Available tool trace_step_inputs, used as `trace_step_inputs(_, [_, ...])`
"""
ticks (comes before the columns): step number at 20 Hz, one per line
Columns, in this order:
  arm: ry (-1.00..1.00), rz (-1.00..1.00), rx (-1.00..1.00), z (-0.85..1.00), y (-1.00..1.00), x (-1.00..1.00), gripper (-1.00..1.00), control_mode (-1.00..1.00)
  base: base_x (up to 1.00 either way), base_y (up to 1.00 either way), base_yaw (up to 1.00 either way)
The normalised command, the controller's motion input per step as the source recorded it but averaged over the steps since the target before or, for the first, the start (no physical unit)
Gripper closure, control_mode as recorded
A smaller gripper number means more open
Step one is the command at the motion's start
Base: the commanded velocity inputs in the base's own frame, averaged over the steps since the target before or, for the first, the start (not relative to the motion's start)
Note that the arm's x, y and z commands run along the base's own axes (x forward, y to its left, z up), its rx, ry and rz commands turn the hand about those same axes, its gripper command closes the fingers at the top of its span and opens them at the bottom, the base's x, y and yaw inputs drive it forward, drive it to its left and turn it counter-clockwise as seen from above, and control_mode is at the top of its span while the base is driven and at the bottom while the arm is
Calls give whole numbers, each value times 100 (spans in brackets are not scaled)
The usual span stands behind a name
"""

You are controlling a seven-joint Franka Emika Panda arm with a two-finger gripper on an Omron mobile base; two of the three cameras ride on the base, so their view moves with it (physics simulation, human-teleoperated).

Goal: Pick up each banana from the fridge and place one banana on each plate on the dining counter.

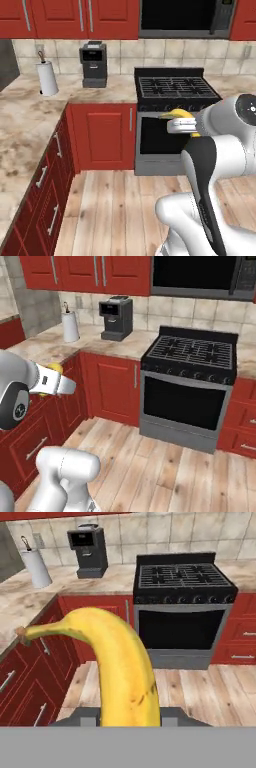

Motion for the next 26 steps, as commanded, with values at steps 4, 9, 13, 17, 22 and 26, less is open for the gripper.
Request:
trace_step_inputs(4, [0, 0, 0, 0, 0, 0, 100, 100, -6, 14, 98])
trace_step_inputs(9, [0, 0, 0, 0, 0, 0, 100, 100, -4, 20, 98])
trace_step_inputs(13, [0, 0, 0, 0, 0, 0, 100, 100, -2, 27, 96])
trace_step_inputs(17, [0, 0, 0, 0, 0, 0, 100, 100, 0, 50, 91])
trace_step_inputs(22, [0, 0, 0, 0, 0, 0, 100, 100, 0, 78, 81])
trace_step_inputs(26, [0, 0, 0, 0, 0, 0, 100, 100, 0, 70, 82])
